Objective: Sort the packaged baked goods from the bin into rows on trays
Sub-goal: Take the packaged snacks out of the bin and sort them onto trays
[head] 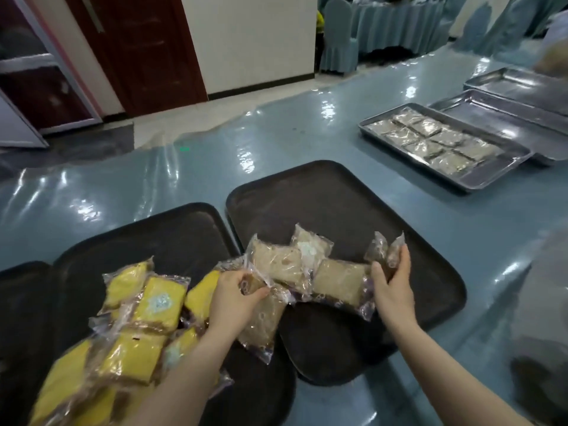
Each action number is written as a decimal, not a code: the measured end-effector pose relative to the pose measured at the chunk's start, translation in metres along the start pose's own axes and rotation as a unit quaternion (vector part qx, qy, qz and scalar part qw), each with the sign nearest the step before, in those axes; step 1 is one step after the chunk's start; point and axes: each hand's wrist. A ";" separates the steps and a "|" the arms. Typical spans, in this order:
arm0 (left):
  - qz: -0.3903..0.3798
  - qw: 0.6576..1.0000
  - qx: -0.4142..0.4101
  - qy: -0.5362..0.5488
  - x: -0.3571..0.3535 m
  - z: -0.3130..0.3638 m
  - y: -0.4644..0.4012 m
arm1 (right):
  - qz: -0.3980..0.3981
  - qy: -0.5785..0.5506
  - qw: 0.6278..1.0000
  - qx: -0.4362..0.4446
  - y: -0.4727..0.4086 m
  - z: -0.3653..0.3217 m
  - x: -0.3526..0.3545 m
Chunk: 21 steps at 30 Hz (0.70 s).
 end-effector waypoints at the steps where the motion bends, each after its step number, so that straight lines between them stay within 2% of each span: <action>1: -0.004 1.000 -0.003 -0.012 -0.008 0.001 -0.004 | -0.032 0.022 0.999 0.019 -0.003 0.005 -0.001; 6: -0.050 0.998 -0.016 -0.041 -0.040 0.018 -0.027 | -0.113 0.214 0.964 0.110 -0.017 0.018 0.001; 10: -0.075 0.996 -0.021 -0.040 -0.064 0.028 -0.044 | -0.141 0.246 0.945 0.165 -0.031 0.023 0.001; 15: -0.104 0.994 -0.020 -0.015 -0.074 0.030 -0.067 | -0.103 0.330 0.923 0.168 -0.049 0.025 -0.015; 21: -0.187 0.982 -0.025 0.025 -0.064 0.025 -0.090 | -0.092 0.396 0.908 0.100 -0.061 0.013 -0.032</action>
Point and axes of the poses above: each hand's wrist, its own y-axis away from the middle knuckle, its own x-axis out of the back of the hand, z = x × y, and after that the axes turned 8 degrees about -x, right-handed
